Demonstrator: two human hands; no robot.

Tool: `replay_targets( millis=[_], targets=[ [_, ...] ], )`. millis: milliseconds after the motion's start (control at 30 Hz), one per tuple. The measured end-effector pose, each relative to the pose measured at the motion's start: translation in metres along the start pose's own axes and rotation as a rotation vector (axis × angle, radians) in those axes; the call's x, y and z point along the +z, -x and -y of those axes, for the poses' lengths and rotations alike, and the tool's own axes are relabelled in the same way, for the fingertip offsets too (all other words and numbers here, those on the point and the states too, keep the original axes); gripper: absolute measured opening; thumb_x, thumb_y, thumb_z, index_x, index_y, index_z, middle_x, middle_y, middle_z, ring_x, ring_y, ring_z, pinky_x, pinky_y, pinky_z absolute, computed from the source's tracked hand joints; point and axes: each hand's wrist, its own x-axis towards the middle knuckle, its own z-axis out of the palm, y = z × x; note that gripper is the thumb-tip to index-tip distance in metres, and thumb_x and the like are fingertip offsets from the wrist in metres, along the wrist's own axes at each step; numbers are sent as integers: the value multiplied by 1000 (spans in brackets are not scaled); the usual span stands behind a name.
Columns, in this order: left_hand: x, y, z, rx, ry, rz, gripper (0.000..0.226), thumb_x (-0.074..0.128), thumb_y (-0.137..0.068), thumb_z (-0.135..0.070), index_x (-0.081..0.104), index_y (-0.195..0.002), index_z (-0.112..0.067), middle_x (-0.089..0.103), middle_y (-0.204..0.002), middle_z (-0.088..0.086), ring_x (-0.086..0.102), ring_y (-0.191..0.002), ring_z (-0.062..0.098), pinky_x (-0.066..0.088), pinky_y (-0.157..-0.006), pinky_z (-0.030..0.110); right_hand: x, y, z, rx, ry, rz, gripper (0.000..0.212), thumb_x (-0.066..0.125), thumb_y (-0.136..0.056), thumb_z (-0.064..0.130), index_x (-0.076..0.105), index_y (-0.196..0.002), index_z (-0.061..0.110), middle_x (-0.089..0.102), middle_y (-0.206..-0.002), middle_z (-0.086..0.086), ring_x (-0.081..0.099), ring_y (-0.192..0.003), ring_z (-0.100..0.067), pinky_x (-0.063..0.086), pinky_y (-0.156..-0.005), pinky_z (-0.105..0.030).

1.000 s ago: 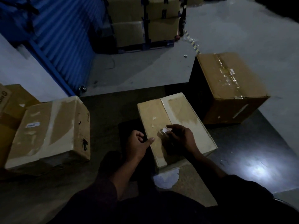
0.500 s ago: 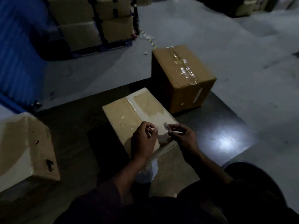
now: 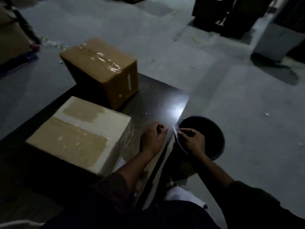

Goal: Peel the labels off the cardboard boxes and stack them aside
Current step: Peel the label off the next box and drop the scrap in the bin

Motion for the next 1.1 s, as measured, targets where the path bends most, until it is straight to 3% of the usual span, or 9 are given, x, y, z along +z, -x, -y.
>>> replay_targets(
  millis=[67,167,267,400,500,633,733,933,1100],
  targets=[
    [24,-3,-9,-15,-35,158,29,59,-91,-50,64,-91,-21,69,-81,-4,66,-75,16,53,-67,33,-25,-12,-17,40,65,-120,10,76,-81,9,76,-90,6,73,-83,-8,61,-66,-3,47,-63,-13],
    [59,-12,-19,-2,-110,398,21,60,-94,-43,66,-96,-22,71,-88,-3,67,-81,16,52,-74,31,-54,-31,-45,151,103,-233,12,76,-81,11,76,-91,5,74,-88,-12,64,-75,-14,46,-70,-23],
    [93,-25,-30,-26,-134,494,18,61,-94,-38,66,-103,-23,71,-98,-2,67,-90,17,55,-84,36,-75,-50,-68,242,106,-271,12,76,-80,11,76,-91,5,74,-89,-14,66,-78,-19,48,-74,-26],
    [139,-39,-44,-88,-181,517,20,64,-92,-37,66,-106,-23,71,-96,-1,68,-89,19,56,-84,37,-100,-80,-83,326,144,-269,11,76,-80,14,76,-89,10,73,-87,-8,67,-83,-22,44,-75,-24],
    [165,-45,-46,-162,-223,514,22,65,-90,-36,66,-107,-22,72,-97,-1,68,-91,18,54,-85,33,-108,-102,-89,367,176,-194,10,74,-81,12,75,-91,10,67,-83,-2,62,-80,-16,41,-75,-20],
    [182,-51,-44,-241,-252,497,22,65,-90,-37,66,-108,-23,70,-93,-6,67,-92,16,53,-86,31,-112,-127,-102,407,216,-84,9,75,-80,12,74,-82,21,73,-87,1,66,-83,-14,47,-76,-21],
    [184,-53,-49,-263,-264,464,24,64,-92,-35,66,-111,-22,71,-96,-4,66,-93,15,50,-85,28,-112,-136,-108,430,220,-29,9,76,-79,10,75,-86,16,71,-83,1,67,-84,-16,44,-73,-20],
    [176,-62,-50,-322,-196,392,22,65,-91,-33,65,-110,-21,66,-86,-6,67,-91,18,55,-88,38,-102,-144,-100,334,251,64,8,76,-80,11,74,-87,16,71,-86,-1,66,-85,-16,44,-74,-22],
    [159,-66,-50,-368,-109,261,22,63,-94,-28,64,-112,-17,70,-98,4,67,-96,23,54,-87,36,-79,-146,-71,150,277,174,8,75,-82,16,72,-88,20,72,-90,2,66,-86,-13,47,-77,-24]
  ],
)
